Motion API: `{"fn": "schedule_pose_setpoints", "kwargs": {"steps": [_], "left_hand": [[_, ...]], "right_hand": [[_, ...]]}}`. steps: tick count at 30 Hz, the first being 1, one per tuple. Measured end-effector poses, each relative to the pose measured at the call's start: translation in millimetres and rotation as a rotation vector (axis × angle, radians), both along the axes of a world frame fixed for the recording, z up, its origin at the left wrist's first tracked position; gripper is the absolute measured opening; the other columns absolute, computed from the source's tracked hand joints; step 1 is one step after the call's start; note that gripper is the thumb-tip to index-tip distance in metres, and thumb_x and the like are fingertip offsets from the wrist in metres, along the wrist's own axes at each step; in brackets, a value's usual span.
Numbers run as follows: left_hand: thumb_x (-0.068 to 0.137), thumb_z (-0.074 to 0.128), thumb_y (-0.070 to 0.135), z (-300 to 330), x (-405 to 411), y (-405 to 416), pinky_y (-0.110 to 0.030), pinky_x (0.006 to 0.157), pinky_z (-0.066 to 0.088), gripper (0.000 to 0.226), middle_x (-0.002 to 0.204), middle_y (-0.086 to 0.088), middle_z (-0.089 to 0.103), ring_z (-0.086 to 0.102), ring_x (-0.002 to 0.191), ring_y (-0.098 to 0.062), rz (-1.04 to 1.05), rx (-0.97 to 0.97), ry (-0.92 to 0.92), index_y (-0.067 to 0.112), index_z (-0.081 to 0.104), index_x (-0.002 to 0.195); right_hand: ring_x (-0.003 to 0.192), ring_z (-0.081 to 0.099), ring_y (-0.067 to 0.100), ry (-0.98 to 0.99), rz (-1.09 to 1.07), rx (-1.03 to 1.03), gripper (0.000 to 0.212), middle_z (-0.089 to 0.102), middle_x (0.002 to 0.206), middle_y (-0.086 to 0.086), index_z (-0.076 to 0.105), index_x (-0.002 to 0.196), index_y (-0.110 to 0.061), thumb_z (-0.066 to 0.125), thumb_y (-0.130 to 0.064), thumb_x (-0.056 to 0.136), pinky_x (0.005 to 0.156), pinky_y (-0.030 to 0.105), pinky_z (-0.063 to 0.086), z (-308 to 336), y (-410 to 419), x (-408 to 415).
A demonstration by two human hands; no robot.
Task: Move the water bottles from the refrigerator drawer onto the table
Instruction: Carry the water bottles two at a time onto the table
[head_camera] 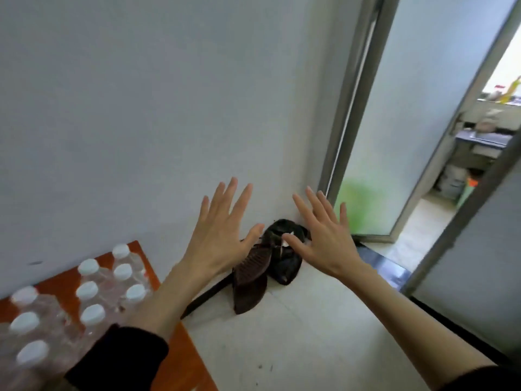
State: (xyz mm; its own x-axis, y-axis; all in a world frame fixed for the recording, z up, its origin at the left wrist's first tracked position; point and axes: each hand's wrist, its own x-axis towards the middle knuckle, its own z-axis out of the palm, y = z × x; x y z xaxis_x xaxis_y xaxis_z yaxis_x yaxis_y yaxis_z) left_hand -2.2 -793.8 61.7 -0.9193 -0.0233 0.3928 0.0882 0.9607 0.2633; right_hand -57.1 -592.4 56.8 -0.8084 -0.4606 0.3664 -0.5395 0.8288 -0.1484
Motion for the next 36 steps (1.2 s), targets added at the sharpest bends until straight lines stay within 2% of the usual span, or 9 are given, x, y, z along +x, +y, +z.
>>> {"fn": "schedule_pose_setpoints", "kwargs": {"steps": [4, 9, 13, 18, 22, 23, 27, 32, 36], "left_hand": [[0.081, 0.012, 0.064, 31, -7, 113, -0.046, 0.116, -0.008, 0.072, 0.152, 0.007, -0.023, -0.021, 0.141, -0.017, -0.245, -0.111, 0.098, 0.036, -0.018, 0.141], [0.080, 0.014, 0.065, 17, 35, 268, -0.048, 0.116, -0.003, 0.073, 0.153, 0.006, -0.016, -0.013, 0.143, -0.020, -0.500, -0.029, 0.060, 0.036, -0.013, 0.142], [0.075, 0.005, 0.068, 6, 80, 391, -0.047, 0.116, -0.005, 0.074, 0.148, 0.009, -0.025, -0.018, 0.142, -0.019, -0.689, -0.031, 0.020, 0.037, -0.019, 0.138], [0.076, 0.004, 0.068, -3, 139, 520, -0.045, 0.116, -0.005, 0.074, 0.154, 0.006, -0.017, -0.019, 0.142, -0.018, -0.900, -0.014, -0.011, 0.037, -0.015, 0.140], [0.062, -0.017, 0.081, -18, 165, 606, -0.041, 0.117, -0.007, 0.081, 0.153, 0.006, -0.020, -0.022, 0.140, -0.016, -1.013, -0.041, -0.075, 0.041, -0.024, 0.133], [0.065, -0.015, 0.080, -23, 168, 626, -0.040, 0.116, -0.007, 0.080, 0.152, 0.007, -0.022, -0.024, 0.139, -0.015, -1.037, -0.034, -0.086, 0.041, -0.023, 0.134], [0.088, 0.024, 0.062, -38, 170, 706, -0.035, 0.114, -0.006, 0.072, 0.153, 0.009, -0.018, -0.022, 0.137, -0.009, -1.119, 0.054, -0.190, 0.033, -0.010, 0.144], [0.091, 0.033, 0.054, -66, 156, 800, -0.033, 0.115, 0.000, 0.072, 0.157, 0.004, -0.009, -0.012, 0.143, -0.013, -1.197, 0.140, -0.327, 0.025, -0.002, 0.147], [0.093, 0.043, 0.040, -89, 150, 872, -0.029, 0.115, 0.007, 0.067, 0.157, -0.002, 0.005, 0.001, 0.144, -0.018, -1.223, 0.177, -0.452, 0.019, 0.008, 0.147]], "right_hand": [[0.144, -0.014, 0.021, 0.117, -0.261, 0.039, 0.083, -0.014, 0.156, -0.005, -0.009, 0.144, -0.039, 0.014, -0.077, 0.073, 0.112, 0.053, -0.008, 31, 138, 43], [0.142, -0.018, 0.021, 0.109, -0.517, 0.063, 0.087, -0.024, 0.151, -0.007, -0.014, 0.141, -0.041, -0.002, -0.083, 0.067, 0.111, 0.054, -0.011, 36, 292, 143], [0.142, -0.019, 0.021, 0.060, -0.718, 0.080, 0.083, -0.025, 0.150, -0.006, -0.014, 0.141, -0.040, 0.013, -0.078, 0.072, 0.110, 0.054, -0.013, 25, 396, 235], [0.142, -0.020, 0.018, 0.009, -0.946, 0.046, 0.083, -0.022, 0.152, -0.008, -0.017, 0.138, -0.040, 0.011, -0.079, 0.070, 0.112, 0.054, -0.012, 18, 502, 329], [0.142, -0.017, 0.015, -0.029, -1.066, 0.012, 0.089, -0.019, 0.151, -0.010, -0.008, 0.144, -0.038, 0.008, -0.083, 0.068, 0.112, 0.048, -0.013, 4, 569, 371], [0.143, -0.016, 0.015, -0.045, -1.087, -0.001, 0.086, -0.017, 0.153, -0.009, -0.007, 0.144, -0.037, 0.013, -0.079, 0.072, 0.113, 0.047, -0.012, -1, 585, 377], [0.144, -0.011, 0.017, -0.099, -1.158, -0.118, 0.074, -0.011, 0.157, -0.005, 0.001, 0.147, -0.032, 0.041, -0.055, 0.089, 0.116, 0.046, -0.005, -22, 657, 384], [0.145, -0.006, 0.018, -0.186, -1.232, -0.116, 0.073, -0.005, 0.158, -0.002, 0.004, 0.148, -0.029, 0.044, -0.050, 0.090, 0.116, 0.046, -0.001, -43, 750, 373], [0.145, 0.002, 0.022, -0.300, -1.250, -0.134, 0.073, 0.006, 0.158, 0.001, 0.010, 0.148, -0.022, 0.048, -0.046, 0.090, 0.116, 0.048, 0.006, -60, 812, 357]]}}
